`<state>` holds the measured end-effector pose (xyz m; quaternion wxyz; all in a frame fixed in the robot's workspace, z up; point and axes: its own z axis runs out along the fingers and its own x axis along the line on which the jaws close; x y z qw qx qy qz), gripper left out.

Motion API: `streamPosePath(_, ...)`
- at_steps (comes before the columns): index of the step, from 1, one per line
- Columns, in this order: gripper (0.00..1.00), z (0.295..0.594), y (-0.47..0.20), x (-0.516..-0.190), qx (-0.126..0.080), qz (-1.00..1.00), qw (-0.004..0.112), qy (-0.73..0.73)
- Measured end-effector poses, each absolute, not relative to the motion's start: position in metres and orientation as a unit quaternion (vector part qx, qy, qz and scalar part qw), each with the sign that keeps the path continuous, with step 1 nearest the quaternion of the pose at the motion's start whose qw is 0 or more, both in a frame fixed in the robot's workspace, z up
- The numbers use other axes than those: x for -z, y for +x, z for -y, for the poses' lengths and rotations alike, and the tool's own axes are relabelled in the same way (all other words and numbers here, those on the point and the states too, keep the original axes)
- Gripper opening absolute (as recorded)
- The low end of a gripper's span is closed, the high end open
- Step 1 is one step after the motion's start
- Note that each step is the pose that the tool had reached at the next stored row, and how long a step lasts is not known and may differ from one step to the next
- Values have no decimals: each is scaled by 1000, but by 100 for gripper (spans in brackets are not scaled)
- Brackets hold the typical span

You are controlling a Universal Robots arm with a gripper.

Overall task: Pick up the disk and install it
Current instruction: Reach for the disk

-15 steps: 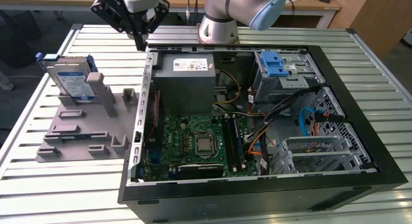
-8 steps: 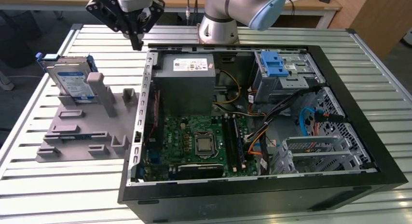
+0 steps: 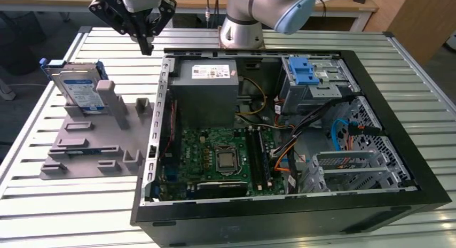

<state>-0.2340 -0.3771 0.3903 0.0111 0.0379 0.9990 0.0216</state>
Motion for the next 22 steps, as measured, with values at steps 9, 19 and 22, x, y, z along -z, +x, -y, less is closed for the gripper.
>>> streamPosePath(9,11,374,-244,-390,-22,-999,11,38)
streamPosePath(19,11,370,-257,-390,-22,-999,11,38)
streamPosePath(22,11,369,-260,-390,-22,-999,11,38)
